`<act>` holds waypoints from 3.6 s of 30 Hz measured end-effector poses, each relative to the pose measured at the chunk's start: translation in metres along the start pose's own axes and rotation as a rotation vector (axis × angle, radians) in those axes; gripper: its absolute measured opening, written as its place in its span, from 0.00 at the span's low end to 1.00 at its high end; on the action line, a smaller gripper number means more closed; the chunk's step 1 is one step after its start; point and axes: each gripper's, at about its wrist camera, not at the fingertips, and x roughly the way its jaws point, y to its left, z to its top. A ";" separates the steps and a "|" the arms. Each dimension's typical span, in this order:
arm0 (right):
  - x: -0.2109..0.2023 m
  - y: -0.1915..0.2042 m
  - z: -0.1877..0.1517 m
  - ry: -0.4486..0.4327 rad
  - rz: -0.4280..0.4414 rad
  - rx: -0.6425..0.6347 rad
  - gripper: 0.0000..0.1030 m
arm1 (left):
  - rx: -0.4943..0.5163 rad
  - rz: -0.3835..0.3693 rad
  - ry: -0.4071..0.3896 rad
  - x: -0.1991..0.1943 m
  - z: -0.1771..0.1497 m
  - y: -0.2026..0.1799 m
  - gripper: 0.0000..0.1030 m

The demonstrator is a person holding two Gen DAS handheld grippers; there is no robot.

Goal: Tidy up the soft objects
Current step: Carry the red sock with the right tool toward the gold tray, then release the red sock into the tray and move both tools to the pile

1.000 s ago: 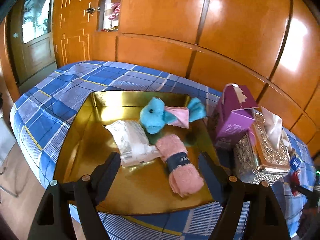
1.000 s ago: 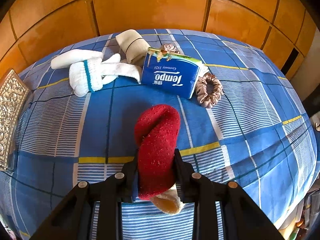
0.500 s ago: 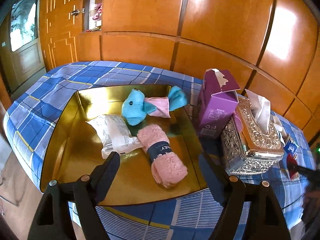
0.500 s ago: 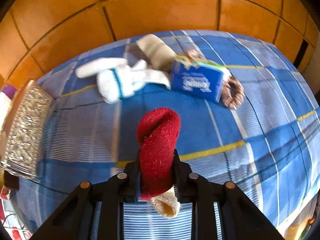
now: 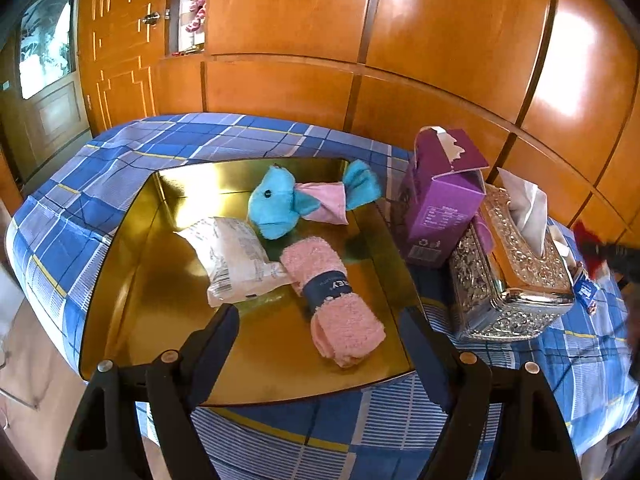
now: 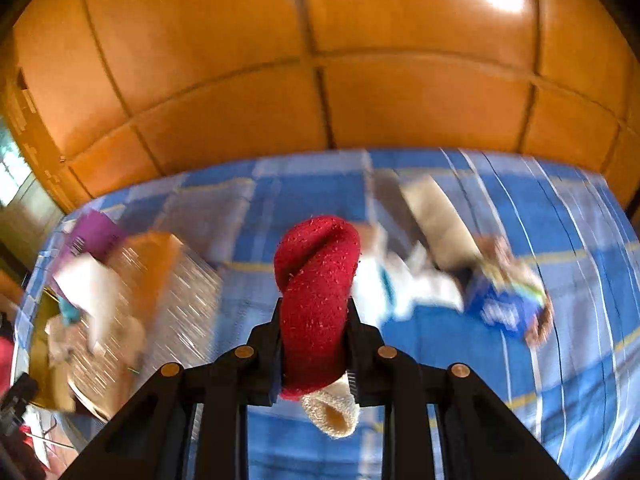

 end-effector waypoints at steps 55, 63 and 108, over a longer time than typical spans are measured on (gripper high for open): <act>0.040 0.312 -0.127 0.223 0.513 -0.466 0.43 | -0.159 0.186 -0.103 -0.028 0.010 0.086 0.86; 0.009 0.287 -0.123 0.068 0.393 -0.483 0.43 | -0.114 0.157 -0.103 -0.030 0.009 0.068 0.86; -0.064 -0.019 -0.112 -0.124 -0.050 -0.014 0.43 | 0.322 -0.034 -0.158 -0.050 0.028 -0.095 0.86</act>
